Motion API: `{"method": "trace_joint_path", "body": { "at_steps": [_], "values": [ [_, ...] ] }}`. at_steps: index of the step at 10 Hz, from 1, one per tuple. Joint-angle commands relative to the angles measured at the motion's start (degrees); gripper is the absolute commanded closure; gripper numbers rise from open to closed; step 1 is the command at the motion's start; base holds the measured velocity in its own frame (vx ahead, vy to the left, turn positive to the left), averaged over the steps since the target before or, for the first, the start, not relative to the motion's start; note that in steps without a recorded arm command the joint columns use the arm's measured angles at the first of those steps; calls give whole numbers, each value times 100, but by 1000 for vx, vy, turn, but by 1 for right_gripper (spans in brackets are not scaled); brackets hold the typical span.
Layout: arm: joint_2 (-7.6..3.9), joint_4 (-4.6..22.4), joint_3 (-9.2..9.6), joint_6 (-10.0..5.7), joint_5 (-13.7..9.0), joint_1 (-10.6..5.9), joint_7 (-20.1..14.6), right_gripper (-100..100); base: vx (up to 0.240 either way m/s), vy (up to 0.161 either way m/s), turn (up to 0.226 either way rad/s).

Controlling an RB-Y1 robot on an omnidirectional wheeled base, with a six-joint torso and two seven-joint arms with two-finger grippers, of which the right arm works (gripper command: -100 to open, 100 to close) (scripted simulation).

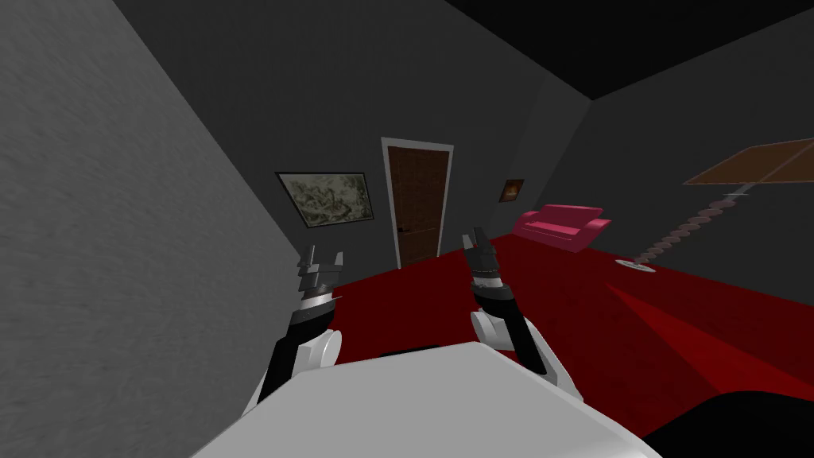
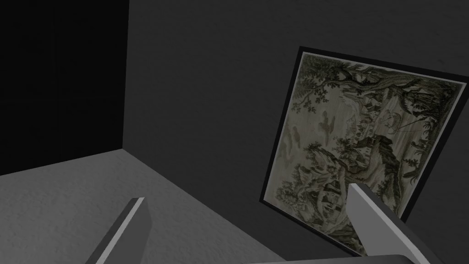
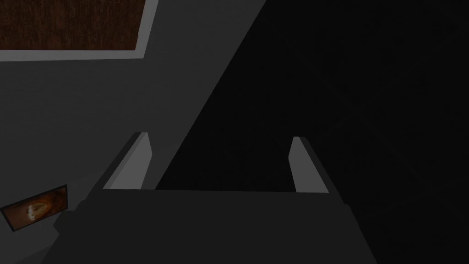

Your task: Pull the door open

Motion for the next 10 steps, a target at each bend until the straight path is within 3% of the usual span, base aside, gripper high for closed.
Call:
{"method": "trace_joint_path", "body": {
  "at_steps": [1, 10],
  "values": [
    [-33, 197, -35, -39, -5, -73, -11, -100, 45, 4, 67],
    [-161, 1267, -228, -248, -34, -469, -71, -100, 85, 0, 60]
  ]
}}
